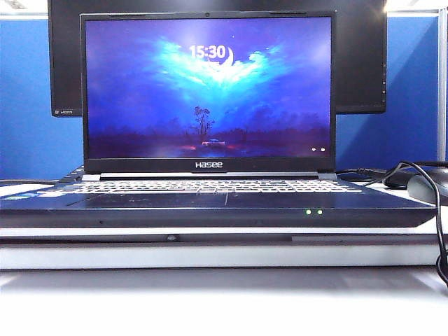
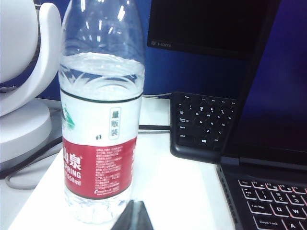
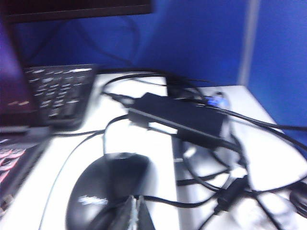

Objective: Open the lid of the black laptop.

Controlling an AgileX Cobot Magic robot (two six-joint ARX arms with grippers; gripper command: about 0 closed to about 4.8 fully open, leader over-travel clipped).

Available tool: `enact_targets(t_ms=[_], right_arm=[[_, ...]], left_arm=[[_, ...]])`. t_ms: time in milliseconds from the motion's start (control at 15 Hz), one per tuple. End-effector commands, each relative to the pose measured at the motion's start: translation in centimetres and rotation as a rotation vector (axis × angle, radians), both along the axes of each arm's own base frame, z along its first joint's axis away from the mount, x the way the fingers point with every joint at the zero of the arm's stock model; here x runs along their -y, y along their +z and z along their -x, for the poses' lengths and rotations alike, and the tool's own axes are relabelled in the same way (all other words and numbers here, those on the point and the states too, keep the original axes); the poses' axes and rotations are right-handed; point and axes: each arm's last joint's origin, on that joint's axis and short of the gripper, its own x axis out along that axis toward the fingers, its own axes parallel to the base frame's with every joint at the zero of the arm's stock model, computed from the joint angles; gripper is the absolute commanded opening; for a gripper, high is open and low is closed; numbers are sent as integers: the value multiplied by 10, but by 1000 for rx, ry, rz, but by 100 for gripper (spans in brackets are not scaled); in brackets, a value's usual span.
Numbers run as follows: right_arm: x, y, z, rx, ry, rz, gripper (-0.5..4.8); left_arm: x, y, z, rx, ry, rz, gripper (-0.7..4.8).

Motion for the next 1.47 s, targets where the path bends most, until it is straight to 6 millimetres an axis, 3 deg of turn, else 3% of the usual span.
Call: enact_targets(t_ms=[67,1468], right_arm=[[0,-1,0,12,-9,19,-4],[2,-1,0,9,-33,16,-4]], left_arm=[[0,1,0,9,-4,0,-4],[0,1,0,9,-4,-1,-4]])
